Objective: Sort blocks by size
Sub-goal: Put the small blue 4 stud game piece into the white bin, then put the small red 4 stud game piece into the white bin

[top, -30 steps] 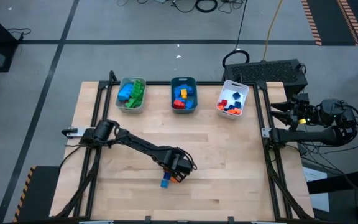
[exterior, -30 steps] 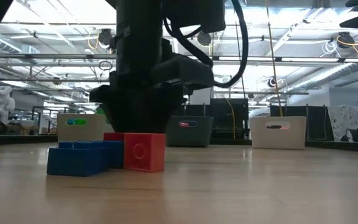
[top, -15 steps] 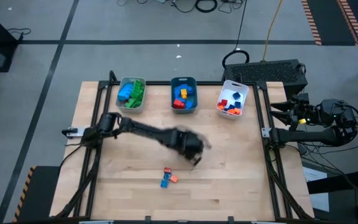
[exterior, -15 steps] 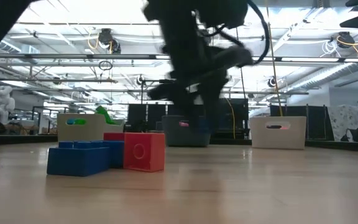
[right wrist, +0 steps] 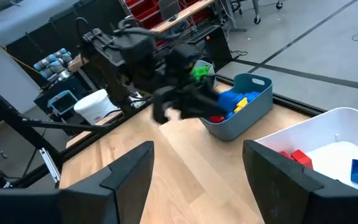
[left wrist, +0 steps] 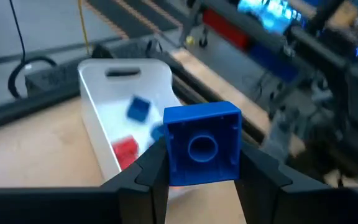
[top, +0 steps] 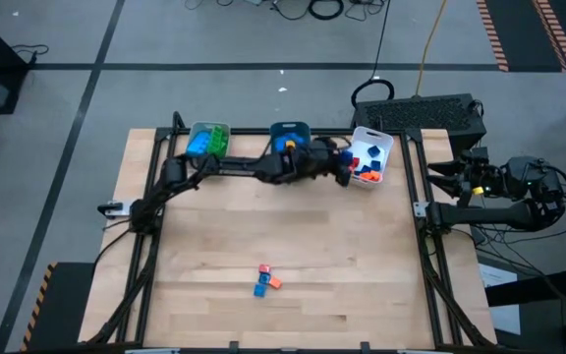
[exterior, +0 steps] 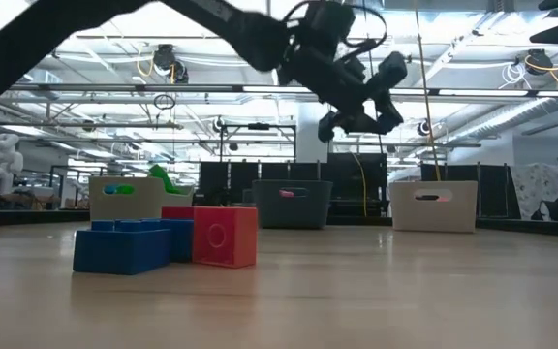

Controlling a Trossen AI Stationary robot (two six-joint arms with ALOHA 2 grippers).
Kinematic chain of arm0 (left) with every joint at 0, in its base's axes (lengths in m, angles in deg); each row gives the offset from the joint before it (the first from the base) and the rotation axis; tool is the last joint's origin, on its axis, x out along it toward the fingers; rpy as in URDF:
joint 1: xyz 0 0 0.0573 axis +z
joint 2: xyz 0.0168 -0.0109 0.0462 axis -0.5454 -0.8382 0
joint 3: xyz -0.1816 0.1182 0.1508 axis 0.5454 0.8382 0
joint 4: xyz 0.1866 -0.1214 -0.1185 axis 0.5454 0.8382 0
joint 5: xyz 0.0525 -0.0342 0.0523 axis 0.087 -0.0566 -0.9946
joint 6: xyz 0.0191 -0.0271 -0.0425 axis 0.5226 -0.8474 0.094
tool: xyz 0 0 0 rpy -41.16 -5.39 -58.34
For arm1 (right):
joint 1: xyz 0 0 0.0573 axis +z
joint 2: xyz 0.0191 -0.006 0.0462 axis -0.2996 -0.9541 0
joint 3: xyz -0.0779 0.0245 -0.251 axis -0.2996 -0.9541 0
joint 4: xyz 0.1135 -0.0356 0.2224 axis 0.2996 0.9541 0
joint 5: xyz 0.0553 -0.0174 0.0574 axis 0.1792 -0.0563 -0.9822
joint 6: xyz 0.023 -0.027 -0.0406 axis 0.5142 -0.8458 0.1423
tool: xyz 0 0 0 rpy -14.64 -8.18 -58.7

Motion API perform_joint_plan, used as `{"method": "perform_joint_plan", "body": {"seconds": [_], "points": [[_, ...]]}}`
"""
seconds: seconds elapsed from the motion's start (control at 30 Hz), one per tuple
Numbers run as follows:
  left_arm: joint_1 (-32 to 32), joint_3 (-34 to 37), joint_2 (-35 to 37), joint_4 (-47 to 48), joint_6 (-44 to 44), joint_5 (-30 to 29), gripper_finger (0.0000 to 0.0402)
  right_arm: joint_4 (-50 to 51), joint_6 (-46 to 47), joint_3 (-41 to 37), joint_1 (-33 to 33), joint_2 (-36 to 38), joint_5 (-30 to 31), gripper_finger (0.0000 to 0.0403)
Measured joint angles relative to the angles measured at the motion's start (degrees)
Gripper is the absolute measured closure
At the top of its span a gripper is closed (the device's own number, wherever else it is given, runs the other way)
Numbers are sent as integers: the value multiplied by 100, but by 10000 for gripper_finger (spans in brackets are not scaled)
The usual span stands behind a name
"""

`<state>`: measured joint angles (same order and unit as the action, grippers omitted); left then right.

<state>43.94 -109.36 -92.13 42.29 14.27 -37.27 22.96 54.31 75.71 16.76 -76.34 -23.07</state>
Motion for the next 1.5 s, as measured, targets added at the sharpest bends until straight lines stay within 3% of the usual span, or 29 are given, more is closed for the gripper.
{"method": "perform_joint_plan", "body": {"seconds": [0.2, 0.43, 0.6, 0.83, 0.93, 1.07, 1.13, 1.3, 1.5], "points": [[212, -931, -715, -195, 14, 280, 263, 1, 2, 0, -1, 2, 31, 165], [215, -2685, -1790, 781, 177, 420, 263, -1, 5, 0, 0, 2, 28, 165], [217, -2994, -2129, 920, 426, 423, 260, -1, 87, 0, -1, 2, 22, 165], [217, -3005, -2106, 1137, 737, 175, 138, -1, 109, 0, -1, 2, 1, 165], [193, -3134, -2103, 1366, 733, 268, 107, -1, 109, 0, 0, 2, 0, 165], [67, -3204, -1681, 2184, 757, 1052, 102, -1, 116, 0, 0, 2, -6, 165], [-80, -3206, -1269, 2893, 1218, 1318, 108, 1, 127, 0, -1, 1, -21, 165], [-637, -3222, -220, 5105, 2721, 1285, 131, 1, 40, 0, 0, 2, -98, 165], [-1192, -3222, 370, 7154, 2885, 1095, 162, 1, -27, 0, -2, 2, -136, 165]]}}
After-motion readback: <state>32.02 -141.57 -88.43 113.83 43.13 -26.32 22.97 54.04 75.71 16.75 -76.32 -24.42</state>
